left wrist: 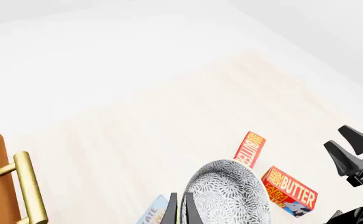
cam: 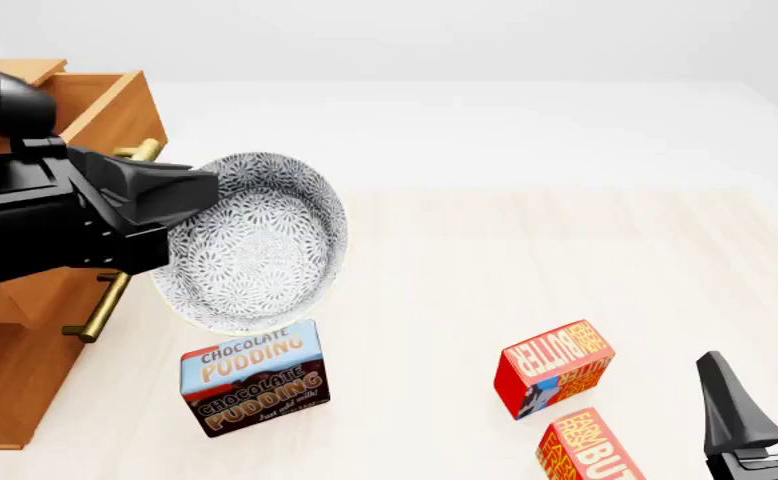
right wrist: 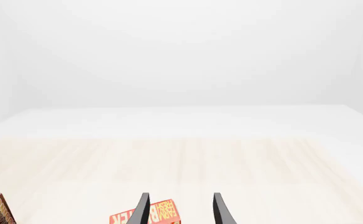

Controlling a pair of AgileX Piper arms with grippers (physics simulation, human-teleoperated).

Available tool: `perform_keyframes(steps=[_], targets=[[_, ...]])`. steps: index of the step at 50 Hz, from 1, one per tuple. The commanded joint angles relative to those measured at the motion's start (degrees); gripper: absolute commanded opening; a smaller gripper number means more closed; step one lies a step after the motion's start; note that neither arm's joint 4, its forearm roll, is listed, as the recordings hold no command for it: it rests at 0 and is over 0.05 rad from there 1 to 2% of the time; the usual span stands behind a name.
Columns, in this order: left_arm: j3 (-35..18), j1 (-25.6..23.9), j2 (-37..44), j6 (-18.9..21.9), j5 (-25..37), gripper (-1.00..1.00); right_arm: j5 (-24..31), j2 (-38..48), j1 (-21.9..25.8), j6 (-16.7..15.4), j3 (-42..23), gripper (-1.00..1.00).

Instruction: Put the bowl in the top drawer of the cabinet.

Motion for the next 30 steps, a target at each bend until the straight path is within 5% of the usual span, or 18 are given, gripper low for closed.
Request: perform_keyframes(steps=[1,30], targets=[[-5.25,3.08,-1.06,2.03,3.25,-1.0,-0.13,0.0,0.19,0.05,0.0,1.0],[-16.47,11.71,-3.9,4.98,10.96,-1.0,-0.52,0.0,0.47,-0.17,-0.01,1.0]])
